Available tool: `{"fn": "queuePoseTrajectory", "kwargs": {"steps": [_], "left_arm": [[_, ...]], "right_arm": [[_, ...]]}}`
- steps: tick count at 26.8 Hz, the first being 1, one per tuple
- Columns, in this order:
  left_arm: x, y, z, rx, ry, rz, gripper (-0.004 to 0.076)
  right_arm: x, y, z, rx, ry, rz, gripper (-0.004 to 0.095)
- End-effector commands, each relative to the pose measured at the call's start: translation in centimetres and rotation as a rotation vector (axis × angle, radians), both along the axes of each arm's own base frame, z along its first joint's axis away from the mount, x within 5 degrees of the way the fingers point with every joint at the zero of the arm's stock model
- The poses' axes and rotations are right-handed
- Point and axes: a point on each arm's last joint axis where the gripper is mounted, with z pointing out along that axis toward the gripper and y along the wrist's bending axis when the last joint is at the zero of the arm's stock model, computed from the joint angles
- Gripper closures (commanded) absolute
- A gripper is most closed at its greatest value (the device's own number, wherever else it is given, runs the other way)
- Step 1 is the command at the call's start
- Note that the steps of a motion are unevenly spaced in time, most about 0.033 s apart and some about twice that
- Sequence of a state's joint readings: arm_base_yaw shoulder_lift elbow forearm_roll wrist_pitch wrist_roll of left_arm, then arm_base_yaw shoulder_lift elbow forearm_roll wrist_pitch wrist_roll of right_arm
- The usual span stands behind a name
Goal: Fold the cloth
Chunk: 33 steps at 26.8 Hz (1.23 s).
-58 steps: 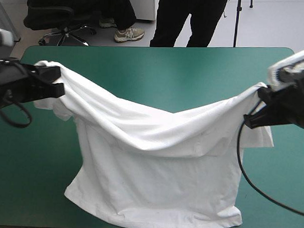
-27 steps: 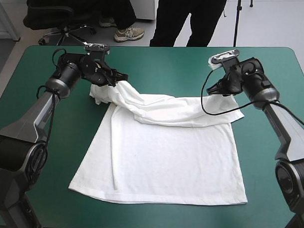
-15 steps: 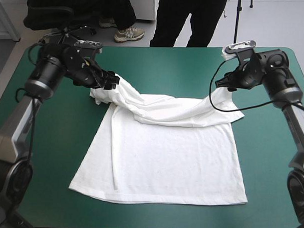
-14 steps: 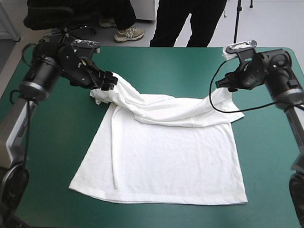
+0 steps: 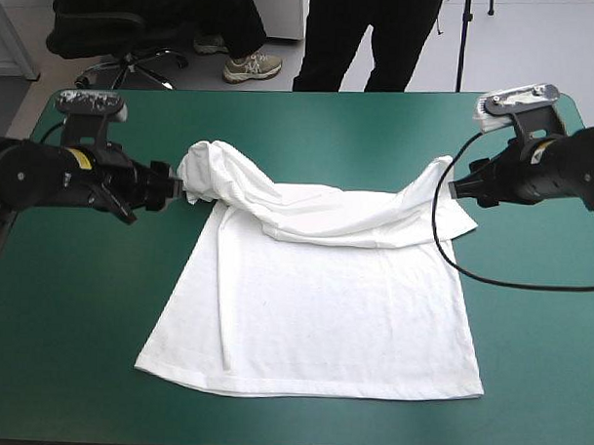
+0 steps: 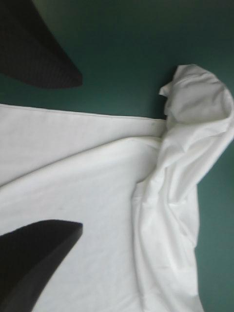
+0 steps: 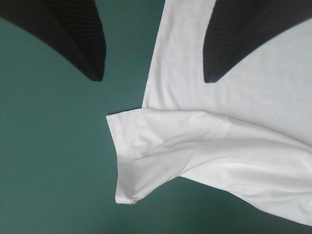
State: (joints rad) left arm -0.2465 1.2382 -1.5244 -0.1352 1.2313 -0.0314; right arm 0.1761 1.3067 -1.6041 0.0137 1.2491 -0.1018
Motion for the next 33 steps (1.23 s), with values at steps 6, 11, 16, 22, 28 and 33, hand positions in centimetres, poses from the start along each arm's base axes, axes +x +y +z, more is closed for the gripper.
{"fn": "queuePoseTrajectory", "kwargs": {"steps": [6,11,16,22,28,33], "left_arm": [[-4.2,1.0,-5.4,0.042,0.197,0.000,0.0188],[-5.0,1.8,-9.9,0.143,0.323,0.019,0.0188],[-5.7,2.0,-14.6,0.180,0.446,0.005,0.0192],[-6.4,2.2,-18.7,0.202,0.495,0.004,0.0204],[-5.6,2.1,-22.0,0.223,0.558,0.008,0.0204],[-3.9,1.5,-24.5,0.227,0.645,0.008,0.0239]], "right_arm": [[-4.9,-0.2,0.3,0.080,-0.033,0.043,0.0354],[-6.2,0.0,-1.1,0.087,0.001,0.097,0.0354],[-7.1,0.0,-3.6,0.071,0.068,0.123,0.0354],[-8.3,-0.5,-6.0,0.036,0.113,0.118,0.0354],[-8.5,-0.5,-6.5,0.035,0.120,0.117,0.0354],[-8.5,-0.7,-7.2,-0.113,0.138,0.123,0.0354]]}}
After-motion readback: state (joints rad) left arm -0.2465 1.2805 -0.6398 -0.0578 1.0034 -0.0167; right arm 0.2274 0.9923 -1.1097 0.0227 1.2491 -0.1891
